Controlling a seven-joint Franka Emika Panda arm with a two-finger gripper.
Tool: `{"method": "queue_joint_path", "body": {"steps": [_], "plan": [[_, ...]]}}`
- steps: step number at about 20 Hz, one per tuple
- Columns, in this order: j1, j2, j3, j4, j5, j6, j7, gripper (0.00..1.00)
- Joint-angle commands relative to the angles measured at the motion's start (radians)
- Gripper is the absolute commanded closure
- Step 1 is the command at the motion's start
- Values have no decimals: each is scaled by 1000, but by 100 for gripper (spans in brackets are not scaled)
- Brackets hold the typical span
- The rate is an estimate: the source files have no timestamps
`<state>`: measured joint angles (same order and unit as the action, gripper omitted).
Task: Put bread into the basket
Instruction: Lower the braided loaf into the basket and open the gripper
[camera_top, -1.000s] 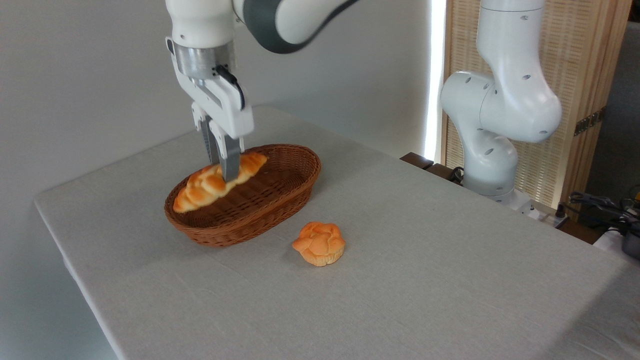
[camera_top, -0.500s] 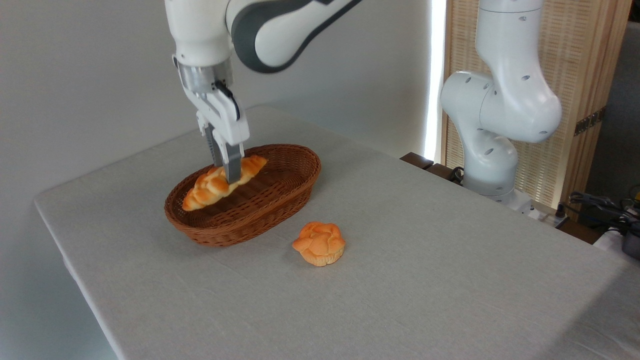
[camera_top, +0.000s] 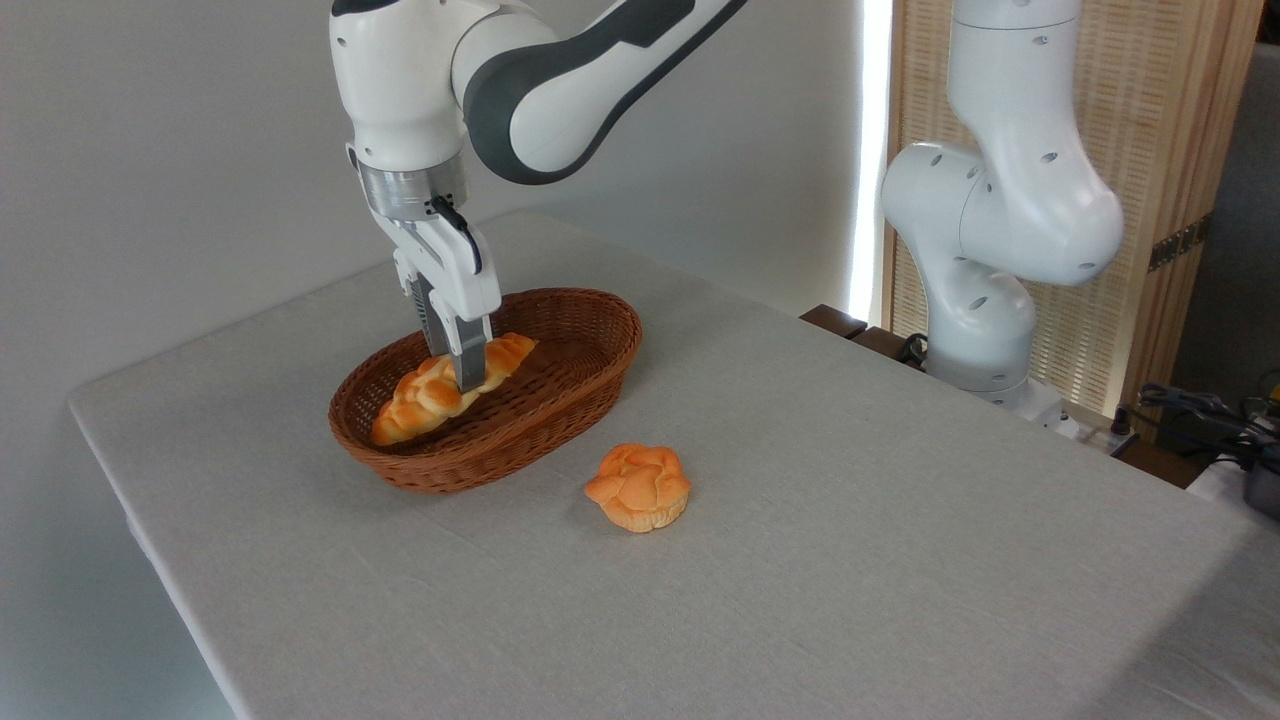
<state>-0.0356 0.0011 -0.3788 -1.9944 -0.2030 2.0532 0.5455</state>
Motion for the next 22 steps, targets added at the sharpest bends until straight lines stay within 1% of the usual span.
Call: {"method": "queue_joint_path", "body": {"steps": [1, 15, 18, 19, 20, 22], "plan": [[3, -12, -3, -9, -15, 16, 8, 0], [6, -13, 9, 5, -15, 15, 5, 0], [11, -15, 23, 61, -13, 2, 4, 0], [11, -15, 44, 90, -10, -10, 5, 0], [11, -15, 57, 106, -9, -25, 7, 0], [11, -13, 87, 175, 0, -91, 11, 0]]}}
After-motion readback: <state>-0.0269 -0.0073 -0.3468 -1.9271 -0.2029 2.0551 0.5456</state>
